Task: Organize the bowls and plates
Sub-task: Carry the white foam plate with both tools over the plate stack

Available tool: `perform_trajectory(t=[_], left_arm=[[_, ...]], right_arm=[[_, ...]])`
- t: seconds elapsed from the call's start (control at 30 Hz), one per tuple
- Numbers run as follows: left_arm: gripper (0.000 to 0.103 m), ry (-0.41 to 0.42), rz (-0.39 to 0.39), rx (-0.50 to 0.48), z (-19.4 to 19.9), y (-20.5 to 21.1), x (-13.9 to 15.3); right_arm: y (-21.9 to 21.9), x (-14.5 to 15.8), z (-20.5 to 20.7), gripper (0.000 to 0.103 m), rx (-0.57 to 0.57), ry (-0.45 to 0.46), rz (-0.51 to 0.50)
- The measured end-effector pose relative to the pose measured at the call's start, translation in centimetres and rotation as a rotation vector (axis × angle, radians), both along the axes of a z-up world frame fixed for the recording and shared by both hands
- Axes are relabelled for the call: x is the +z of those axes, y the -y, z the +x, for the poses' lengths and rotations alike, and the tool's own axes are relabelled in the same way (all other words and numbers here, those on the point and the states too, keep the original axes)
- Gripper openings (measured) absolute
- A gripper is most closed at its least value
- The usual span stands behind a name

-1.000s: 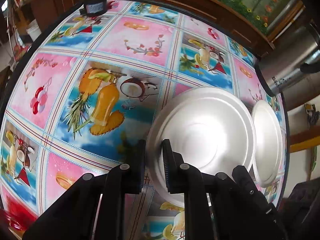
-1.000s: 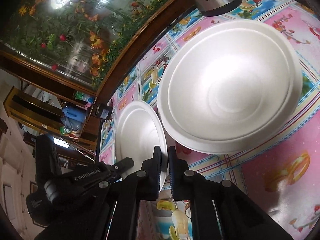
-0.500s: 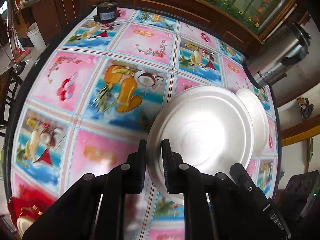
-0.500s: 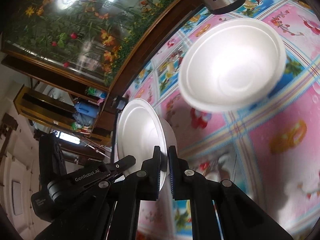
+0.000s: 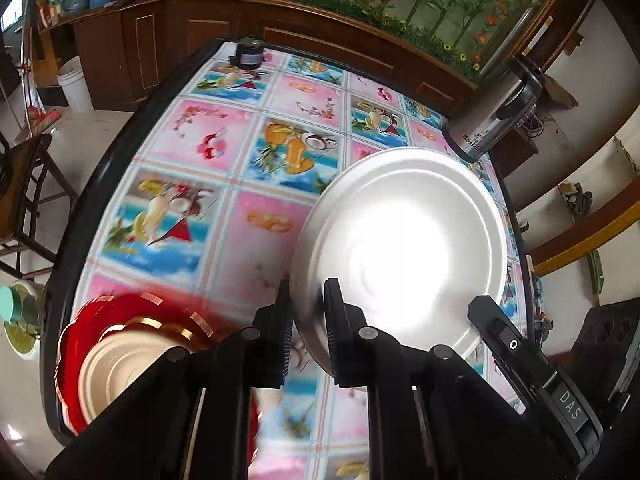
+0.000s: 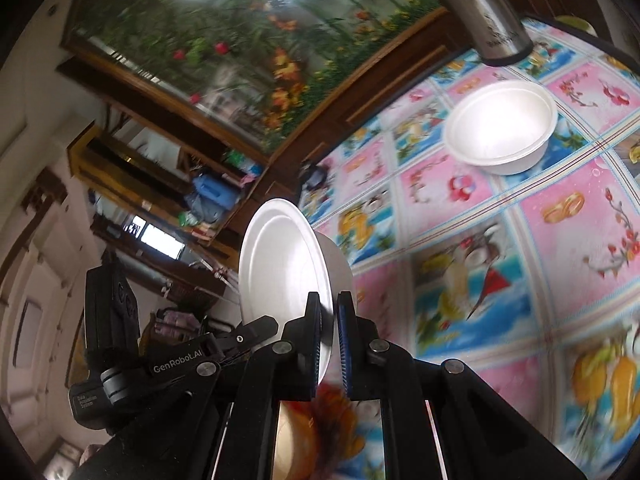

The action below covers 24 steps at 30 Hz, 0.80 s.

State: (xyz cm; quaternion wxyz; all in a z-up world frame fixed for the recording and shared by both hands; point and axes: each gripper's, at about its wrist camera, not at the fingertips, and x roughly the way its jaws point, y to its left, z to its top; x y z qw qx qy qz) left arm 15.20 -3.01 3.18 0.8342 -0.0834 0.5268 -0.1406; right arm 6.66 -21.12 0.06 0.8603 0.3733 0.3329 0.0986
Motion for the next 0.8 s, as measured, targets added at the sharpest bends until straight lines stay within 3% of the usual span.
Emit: perform_trajectory(t=[0.47, 0.8], left_arm=[[0.013, 0.035, -0.003, 0.064, -7.5, -10.7, -0.3], [0.013, -0.036, -0.006, 0.098, -9.2, -14.6, -4.1]], right_arm=[[-10.7, 1.1, -4.4, 0.008, 0.196, 0.017, -0.075], [-15.9, -1.8, -5.0, 0.008, 0.283, -0.053, -0.134]])
